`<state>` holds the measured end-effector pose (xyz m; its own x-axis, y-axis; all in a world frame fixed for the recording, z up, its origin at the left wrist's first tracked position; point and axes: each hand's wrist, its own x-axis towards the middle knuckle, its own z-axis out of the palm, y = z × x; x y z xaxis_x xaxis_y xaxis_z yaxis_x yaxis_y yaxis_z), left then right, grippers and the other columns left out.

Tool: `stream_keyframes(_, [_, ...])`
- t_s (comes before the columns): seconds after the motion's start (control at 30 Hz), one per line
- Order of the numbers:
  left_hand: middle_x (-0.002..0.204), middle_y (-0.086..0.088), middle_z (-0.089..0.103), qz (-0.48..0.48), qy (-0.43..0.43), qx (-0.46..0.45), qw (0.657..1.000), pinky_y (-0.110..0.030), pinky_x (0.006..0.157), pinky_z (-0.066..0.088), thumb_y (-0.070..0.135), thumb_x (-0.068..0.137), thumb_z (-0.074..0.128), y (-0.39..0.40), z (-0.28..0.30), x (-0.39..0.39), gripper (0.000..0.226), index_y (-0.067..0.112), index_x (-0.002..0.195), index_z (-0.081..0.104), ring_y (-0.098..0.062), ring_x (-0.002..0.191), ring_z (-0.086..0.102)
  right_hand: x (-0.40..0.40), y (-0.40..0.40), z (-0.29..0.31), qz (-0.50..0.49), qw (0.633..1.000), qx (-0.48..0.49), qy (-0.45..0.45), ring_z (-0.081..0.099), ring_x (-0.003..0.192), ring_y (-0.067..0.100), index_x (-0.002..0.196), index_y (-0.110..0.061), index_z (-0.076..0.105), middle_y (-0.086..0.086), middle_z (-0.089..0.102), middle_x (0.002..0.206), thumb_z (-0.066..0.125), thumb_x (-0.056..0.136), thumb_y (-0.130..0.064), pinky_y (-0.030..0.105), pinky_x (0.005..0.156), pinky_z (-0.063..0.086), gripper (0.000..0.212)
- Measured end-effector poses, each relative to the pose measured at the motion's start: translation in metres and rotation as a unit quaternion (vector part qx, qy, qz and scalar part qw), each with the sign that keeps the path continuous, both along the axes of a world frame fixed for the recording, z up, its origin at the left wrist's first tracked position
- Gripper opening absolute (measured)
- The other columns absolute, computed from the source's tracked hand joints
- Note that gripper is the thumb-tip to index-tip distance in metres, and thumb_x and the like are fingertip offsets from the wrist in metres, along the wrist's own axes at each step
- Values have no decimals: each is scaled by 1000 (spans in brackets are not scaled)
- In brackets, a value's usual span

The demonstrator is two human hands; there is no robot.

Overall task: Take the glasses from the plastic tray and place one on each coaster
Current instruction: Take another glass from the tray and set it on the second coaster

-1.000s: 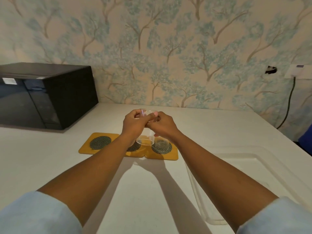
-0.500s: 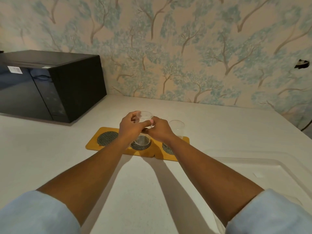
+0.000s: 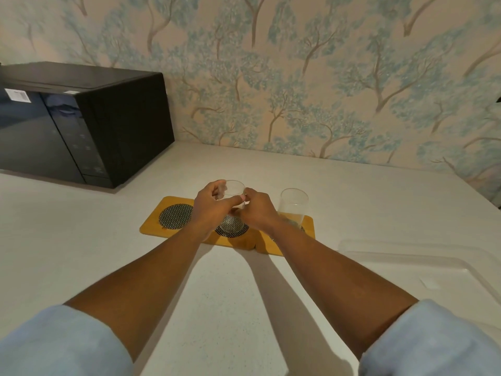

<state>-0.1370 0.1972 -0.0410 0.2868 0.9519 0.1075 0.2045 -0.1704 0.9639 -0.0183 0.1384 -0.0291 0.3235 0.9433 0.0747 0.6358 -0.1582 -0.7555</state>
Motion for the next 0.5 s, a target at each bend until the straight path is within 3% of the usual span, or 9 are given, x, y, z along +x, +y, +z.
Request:
stream_keyframes(0.13, [134, 0, 61, 2, 10, -2, 1000, -23, 82, 45, 36, 71, 85, -1, -4, -1, 75, 21, 137, 54, -17, 120, 55, -2, -1, -6, -5, 1000, -2, -1, 65, 100, 28, 120, -5, 59, 13, 70, 113, 79, 78, -25, 38, 82, 55, 50])
stream_keyframes(0.27, [137, -1, 59, 7, 14, -3, 1000, -27, 88, 43, 37, 73, 83, 0, -5, -2, 75, 21, 139, 52, -19, 124, 54, -6, -1, -7, -1, 1000, -9, -11, 61, 116, 29, 136, -3, 50, 14, 63, 130, 74, 84, -27, 30, 86, 48, 62])
stream_keyframes(0.4, [147, -2, 51, 7, 35, 6, 999, -30, 95, 42, 39, 75, 82, 1, -5, -2, 81, 24, 145, 45, -22, 133, 47, -6, -2, -10, -9, 998, -23, -52, 61, 114, 30, 131, -4, 50, 15, 64, 127, 73, 84, -28, 26, 77, 43, 57])
stream_keyframes(0.5, [154, -1, 43, 23, 54, 28, 998, -37, 103, 40, 46, 76, 80, -1, 0, -3, 86, 28, 149, 39, -24, 139, 41, -2, -4, -5, -15, 997, -38, -71, 59, 117, 31, 134, -3, 46, 15, 61, 130, 79, 80, -30, 27, 76, 44, 69])
